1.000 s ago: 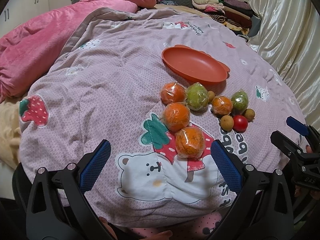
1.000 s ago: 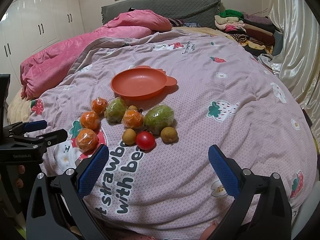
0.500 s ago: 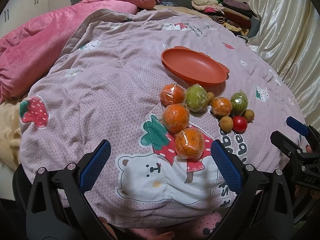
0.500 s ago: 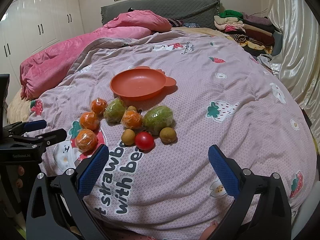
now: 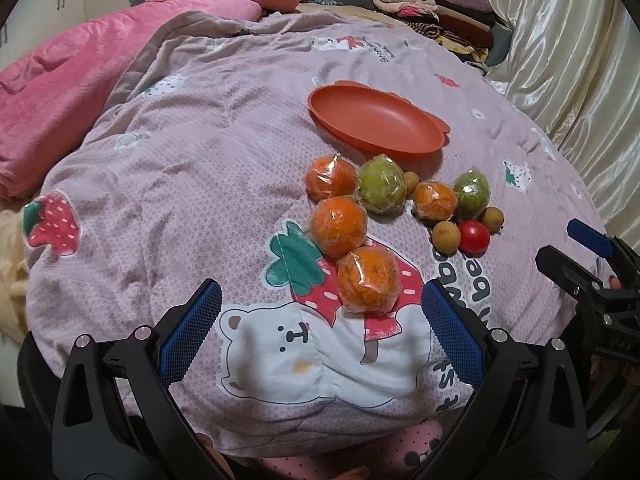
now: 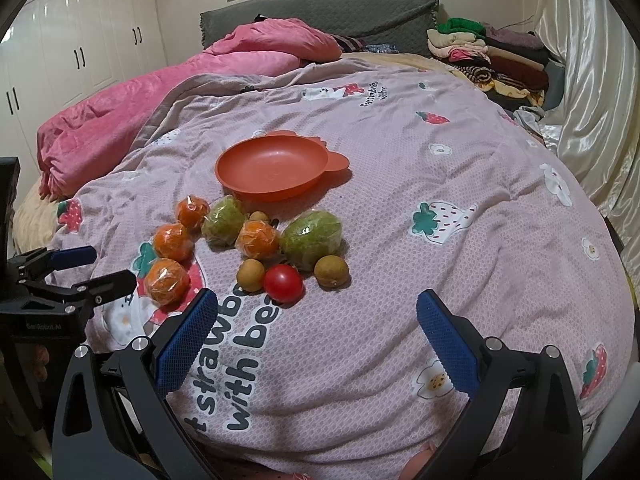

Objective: Organize fruits
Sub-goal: 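Grasp a wrapped orange with the left tool while the right tool grasps a wrapped green fruit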

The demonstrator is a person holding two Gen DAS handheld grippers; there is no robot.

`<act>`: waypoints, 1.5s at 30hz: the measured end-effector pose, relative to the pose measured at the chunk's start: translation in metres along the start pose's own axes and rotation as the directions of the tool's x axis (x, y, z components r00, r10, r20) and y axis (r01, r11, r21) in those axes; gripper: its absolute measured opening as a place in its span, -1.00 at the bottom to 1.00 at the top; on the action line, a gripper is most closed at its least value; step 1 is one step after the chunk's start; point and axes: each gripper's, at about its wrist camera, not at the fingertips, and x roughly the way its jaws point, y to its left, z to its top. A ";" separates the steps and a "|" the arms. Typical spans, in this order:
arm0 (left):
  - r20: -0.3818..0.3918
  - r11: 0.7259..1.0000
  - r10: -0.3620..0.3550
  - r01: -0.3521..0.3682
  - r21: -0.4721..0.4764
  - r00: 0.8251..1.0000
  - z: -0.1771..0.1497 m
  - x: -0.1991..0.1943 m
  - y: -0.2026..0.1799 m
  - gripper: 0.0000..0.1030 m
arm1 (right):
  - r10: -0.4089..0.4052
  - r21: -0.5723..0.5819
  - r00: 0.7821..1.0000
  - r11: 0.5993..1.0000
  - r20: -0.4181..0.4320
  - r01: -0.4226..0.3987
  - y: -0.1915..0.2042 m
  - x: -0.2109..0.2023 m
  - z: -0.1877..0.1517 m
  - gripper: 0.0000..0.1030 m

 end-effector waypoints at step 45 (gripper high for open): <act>-0.100 0.991 -0.118 0.123 0.045 0.988 0.008 0.050 -0.021 -0.35 | 0.142 -0.233 0.969 0.954 -0.200 -0.188 -0.018 0.104 0.044 0.47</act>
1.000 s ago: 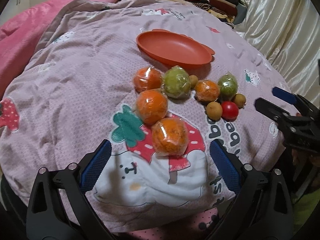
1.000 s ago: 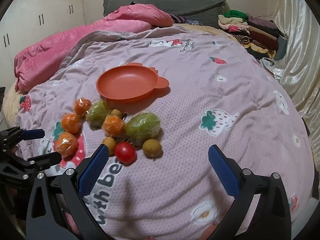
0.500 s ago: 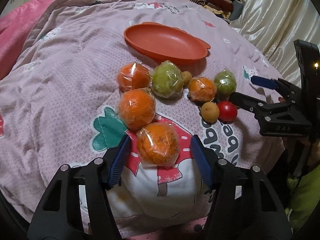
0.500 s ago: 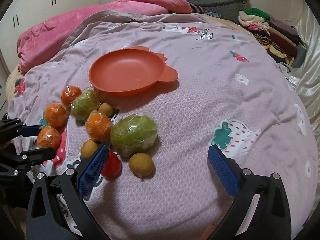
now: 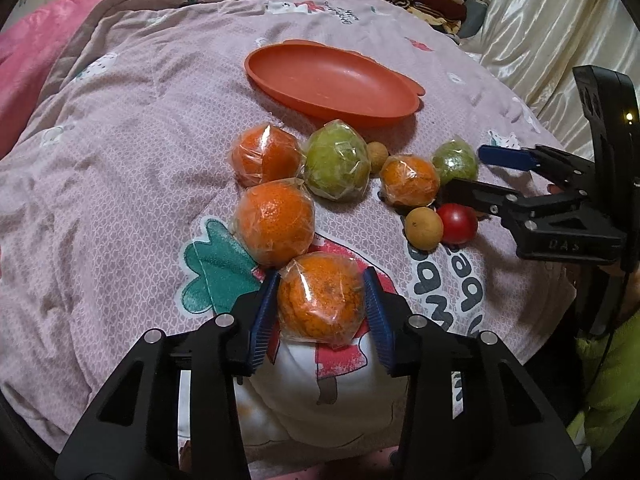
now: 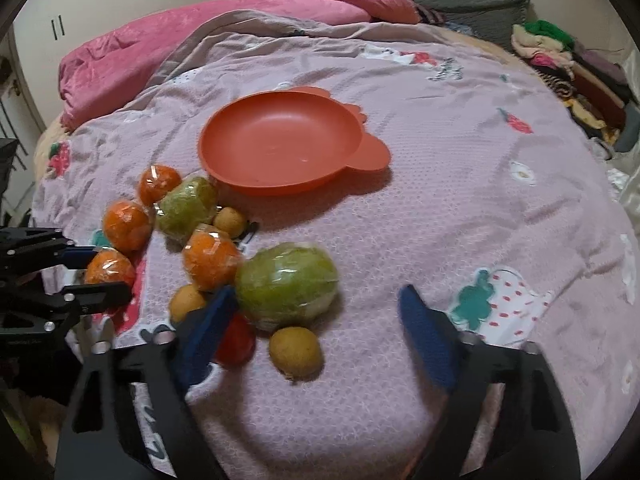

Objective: Organize fruits
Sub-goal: 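Grasp a wrapped orange with the left tool while the right tool grasps a wrapped green fruit, then carry the wrapped orange and green fruit over the orange-red plate with both tools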

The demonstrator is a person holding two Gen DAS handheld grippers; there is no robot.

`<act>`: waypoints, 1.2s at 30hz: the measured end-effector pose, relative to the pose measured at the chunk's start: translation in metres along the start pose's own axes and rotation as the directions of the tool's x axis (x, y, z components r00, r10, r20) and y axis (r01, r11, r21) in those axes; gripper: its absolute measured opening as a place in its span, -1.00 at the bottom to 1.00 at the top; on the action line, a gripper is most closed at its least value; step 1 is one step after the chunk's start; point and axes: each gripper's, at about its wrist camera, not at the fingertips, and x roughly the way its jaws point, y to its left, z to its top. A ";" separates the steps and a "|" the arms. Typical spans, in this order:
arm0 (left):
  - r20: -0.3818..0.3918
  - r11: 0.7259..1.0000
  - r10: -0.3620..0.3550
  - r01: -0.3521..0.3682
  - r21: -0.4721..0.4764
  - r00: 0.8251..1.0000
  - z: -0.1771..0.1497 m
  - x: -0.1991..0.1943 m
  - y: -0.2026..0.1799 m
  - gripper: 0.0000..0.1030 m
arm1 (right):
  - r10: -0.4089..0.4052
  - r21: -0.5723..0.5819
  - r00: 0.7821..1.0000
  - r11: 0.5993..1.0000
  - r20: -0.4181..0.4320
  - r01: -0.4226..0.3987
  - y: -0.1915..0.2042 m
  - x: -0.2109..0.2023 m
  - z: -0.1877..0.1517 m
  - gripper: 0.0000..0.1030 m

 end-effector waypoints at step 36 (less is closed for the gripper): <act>0.108 0.999 -0.054 0.053 0.013 0.993 0.061 -0.049 0.004 -0.36 | 0.087 0.023 0.986 0.996 0.142 -0.091 -0.014 -0.035 0.039 0.01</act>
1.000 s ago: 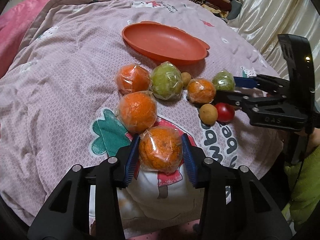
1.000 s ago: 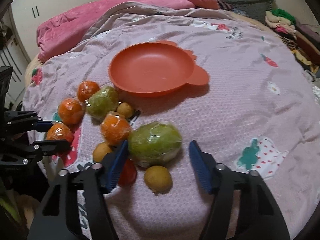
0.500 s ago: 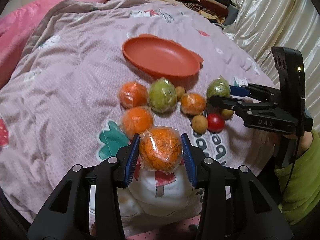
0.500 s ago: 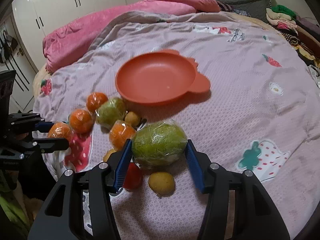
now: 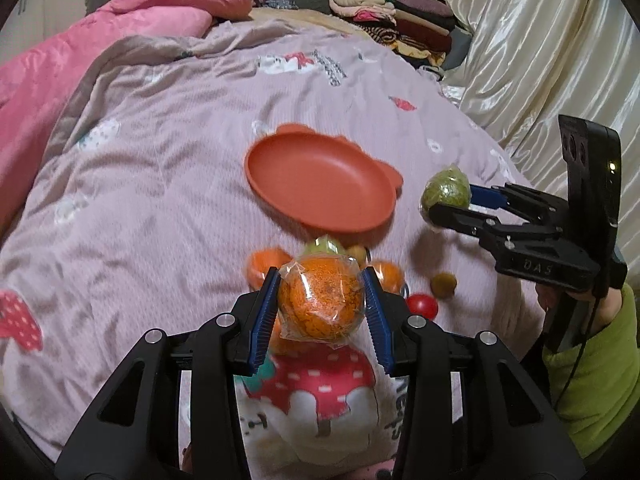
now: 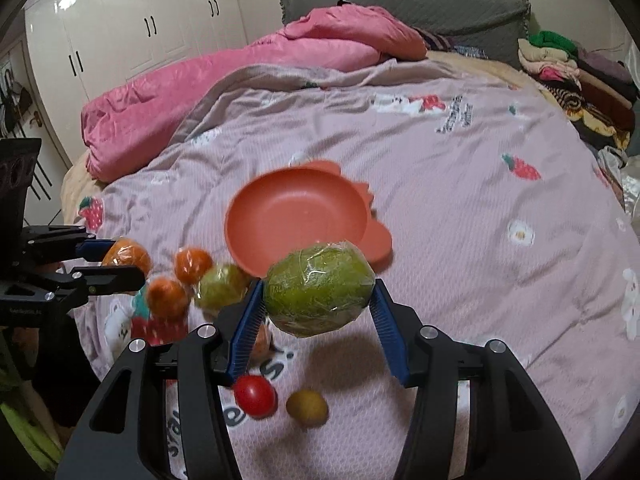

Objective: Organize fruits
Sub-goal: 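Carry the wrapped orange and green fruit over the orange-red plate with both tools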

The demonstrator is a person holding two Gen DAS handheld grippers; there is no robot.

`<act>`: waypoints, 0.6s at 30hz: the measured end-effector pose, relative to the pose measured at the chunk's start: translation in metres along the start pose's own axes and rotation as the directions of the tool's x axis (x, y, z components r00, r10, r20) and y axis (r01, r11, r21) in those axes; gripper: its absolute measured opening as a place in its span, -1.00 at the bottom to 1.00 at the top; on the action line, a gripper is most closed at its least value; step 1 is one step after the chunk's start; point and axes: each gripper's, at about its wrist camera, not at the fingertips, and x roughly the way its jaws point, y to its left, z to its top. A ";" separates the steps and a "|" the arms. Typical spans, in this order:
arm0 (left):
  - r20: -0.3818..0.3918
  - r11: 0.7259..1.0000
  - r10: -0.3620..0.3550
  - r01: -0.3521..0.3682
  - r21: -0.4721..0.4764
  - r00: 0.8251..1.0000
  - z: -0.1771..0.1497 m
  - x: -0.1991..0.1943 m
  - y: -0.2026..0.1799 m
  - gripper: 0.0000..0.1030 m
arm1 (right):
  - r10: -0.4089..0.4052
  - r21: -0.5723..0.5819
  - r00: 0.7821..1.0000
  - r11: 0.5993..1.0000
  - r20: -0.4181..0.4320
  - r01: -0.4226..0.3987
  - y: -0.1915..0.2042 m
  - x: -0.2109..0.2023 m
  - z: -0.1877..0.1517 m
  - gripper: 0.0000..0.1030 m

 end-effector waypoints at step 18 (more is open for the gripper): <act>0.010 0.999 -0.019 0.019 0.030 1.000 0.064 0.032 0.018 -0.36 | -0.002 -0.030 1.000 1.000 0.009 0.002 0.011 0.018 0.032 0.01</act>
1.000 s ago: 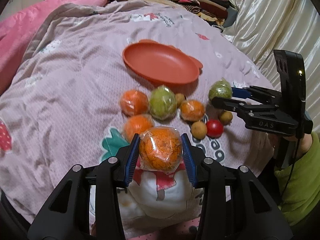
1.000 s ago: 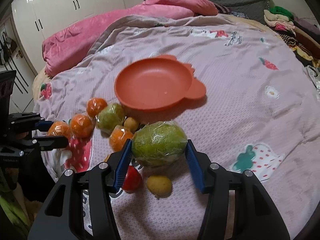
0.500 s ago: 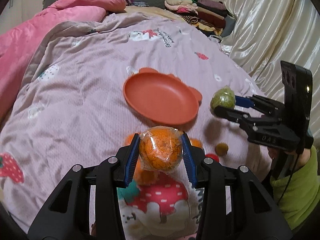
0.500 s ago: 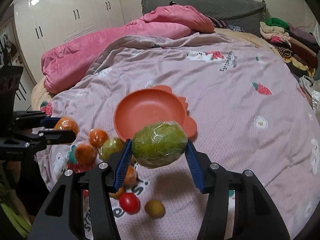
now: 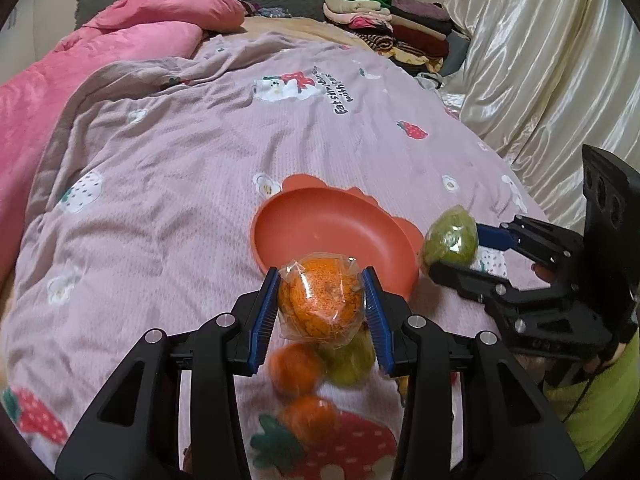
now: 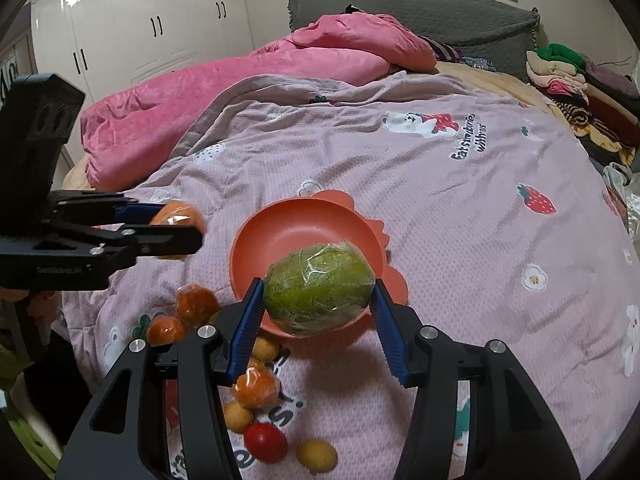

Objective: Organize fruits
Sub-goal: 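Carry the wrapped orange and green fruit over the orange-red plate with both tools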

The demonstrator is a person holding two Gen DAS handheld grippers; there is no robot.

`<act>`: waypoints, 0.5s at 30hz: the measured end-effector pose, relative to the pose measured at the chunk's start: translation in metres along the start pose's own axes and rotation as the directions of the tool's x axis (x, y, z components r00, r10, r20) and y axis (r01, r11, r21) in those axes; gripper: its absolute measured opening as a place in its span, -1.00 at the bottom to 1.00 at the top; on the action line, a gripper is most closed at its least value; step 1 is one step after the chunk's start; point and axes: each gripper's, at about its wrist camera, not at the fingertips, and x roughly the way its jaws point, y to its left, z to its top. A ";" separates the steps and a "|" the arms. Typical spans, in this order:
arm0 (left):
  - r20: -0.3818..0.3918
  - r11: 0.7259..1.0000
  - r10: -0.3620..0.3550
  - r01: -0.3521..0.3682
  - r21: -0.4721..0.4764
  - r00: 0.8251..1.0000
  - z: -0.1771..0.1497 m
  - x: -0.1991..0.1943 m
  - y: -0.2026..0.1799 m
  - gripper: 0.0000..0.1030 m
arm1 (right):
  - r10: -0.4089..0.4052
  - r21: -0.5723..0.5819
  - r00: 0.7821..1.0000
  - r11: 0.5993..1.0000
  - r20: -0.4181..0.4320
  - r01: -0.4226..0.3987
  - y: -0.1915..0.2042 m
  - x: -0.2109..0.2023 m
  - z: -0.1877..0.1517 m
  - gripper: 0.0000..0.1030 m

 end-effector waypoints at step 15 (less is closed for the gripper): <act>-0.094 0.999 -0.010 0.015 0.052 0.996 0.035 0.062 0.011 -0.36 | -0.019 -0.010 0.997 1.000 -0.076 0.018 0.002 0.039 0.005 0.01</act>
